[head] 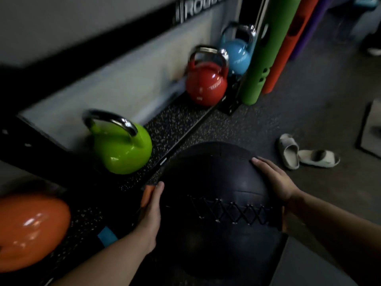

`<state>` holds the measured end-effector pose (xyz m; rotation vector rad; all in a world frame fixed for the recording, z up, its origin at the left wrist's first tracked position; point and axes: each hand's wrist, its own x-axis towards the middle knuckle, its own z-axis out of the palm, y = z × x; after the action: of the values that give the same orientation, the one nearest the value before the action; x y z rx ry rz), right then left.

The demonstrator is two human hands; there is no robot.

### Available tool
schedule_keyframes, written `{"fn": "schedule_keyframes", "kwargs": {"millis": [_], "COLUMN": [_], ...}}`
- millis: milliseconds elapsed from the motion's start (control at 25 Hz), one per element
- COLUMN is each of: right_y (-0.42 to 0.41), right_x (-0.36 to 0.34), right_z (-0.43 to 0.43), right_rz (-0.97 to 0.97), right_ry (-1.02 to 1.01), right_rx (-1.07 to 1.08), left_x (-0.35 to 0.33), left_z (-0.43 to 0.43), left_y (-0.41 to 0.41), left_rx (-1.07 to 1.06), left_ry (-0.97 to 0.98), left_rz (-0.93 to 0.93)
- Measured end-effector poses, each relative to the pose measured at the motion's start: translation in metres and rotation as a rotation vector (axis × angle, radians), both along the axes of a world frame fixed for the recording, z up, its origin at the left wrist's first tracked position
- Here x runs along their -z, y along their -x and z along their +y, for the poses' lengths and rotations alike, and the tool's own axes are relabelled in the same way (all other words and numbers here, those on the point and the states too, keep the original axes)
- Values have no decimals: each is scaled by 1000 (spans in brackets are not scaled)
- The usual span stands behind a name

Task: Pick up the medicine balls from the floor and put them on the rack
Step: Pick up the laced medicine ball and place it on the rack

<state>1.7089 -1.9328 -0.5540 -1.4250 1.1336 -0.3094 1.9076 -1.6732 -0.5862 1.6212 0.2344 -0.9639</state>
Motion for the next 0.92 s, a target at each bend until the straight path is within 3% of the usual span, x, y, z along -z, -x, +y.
{"fn": "schedule_keyframes", "kwargs": {"millis": [120,280,520,720,920], "right_y": [3,3,29,56,58], "right_x": [-113,-263,-467,-591,-673], "right_z": [-3,28,145,261,355], "right_rz": [-84,-240,-504,-623,-738], "right_ry": [94,222,382,378,416], "right_rx": [-10,-18,-49,-81,-200], "left_x": [-117,-269,-474,-602,-689], "left_z": [-5,22,140,264,379], "left_y": [-3,-5,22,57,99], "left_rx": [-46,-37,-83,-52,-164], "left_ry": [93,218,422,496,501], "left_rz": [-148,-206,-611,-593,-861]}}
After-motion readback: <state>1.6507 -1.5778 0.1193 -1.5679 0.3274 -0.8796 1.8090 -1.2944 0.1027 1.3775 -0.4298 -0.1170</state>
